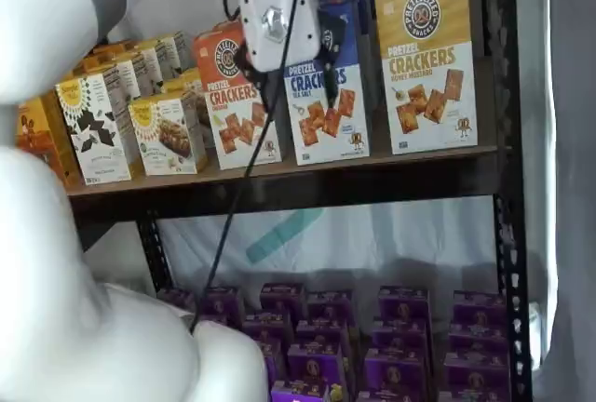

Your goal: Retrieve the yellow and white box located on the top shelf, the sixth one from the left

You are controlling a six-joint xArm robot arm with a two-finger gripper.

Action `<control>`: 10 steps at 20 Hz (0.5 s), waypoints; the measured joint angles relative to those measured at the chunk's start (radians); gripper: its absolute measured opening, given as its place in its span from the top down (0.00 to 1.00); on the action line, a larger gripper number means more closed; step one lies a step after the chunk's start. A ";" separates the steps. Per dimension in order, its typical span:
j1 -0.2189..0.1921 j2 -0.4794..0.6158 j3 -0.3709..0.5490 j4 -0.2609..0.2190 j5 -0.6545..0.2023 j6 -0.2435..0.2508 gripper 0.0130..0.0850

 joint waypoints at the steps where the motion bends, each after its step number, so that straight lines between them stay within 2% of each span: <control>1: -0.021 0.010 -0.006 0.004 -0.010 -0.020 0.00; 10: -0.163 0.105 -0.076 0.041 -0.065 -0.155 0.00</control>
